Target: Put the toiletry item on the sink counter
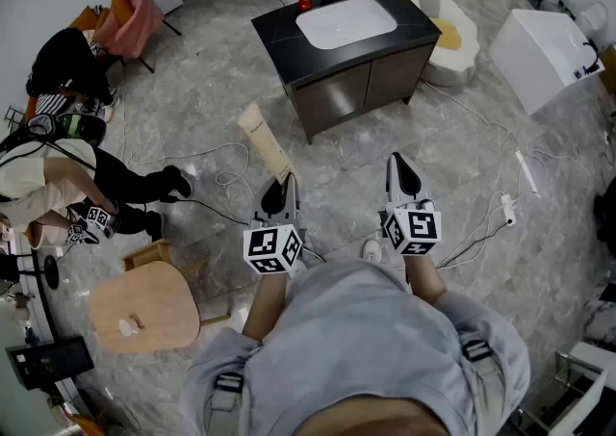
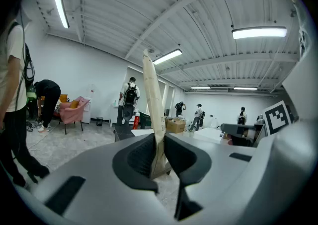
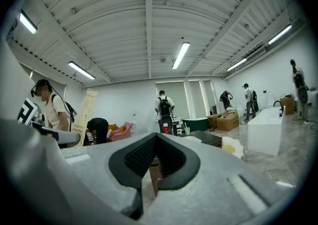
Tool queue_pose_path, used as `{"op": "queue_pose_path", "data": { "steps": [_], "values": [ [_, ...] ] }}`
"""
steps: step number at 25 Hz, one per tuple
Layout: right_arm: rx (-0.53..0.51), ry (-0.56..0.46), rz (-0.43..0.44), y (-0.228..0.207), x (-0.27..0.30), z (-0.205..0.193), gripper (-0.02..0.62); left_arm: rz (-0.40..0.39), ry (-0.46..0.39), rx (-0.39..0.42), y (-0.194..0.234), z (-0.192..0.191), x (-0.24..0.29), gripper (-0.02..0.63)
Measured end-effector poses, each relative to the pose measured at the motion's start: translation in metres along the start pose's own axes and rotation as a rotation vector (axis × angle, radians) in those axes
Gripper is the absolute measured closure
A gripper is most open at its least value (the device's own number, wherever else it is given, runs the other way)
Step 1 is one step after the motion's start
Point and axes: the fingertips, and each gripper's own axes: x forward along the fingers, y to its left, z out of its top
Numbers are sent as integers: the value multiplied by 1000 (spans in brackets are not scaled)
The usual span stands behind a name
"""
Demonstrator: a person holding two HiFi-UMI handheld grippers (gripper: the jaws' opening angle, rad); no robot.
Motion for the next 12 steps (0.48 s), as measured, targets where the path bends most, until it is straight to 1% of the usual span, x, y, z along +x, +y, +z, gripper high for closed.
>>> {"op": "queue_pose_path", "data": {
  "steps": [12],
  "values": [
    [-5, 7, 38, -14, 4, -2, 591, 4, 4, 8, -19, -4, 19, 554]
  ]
}}
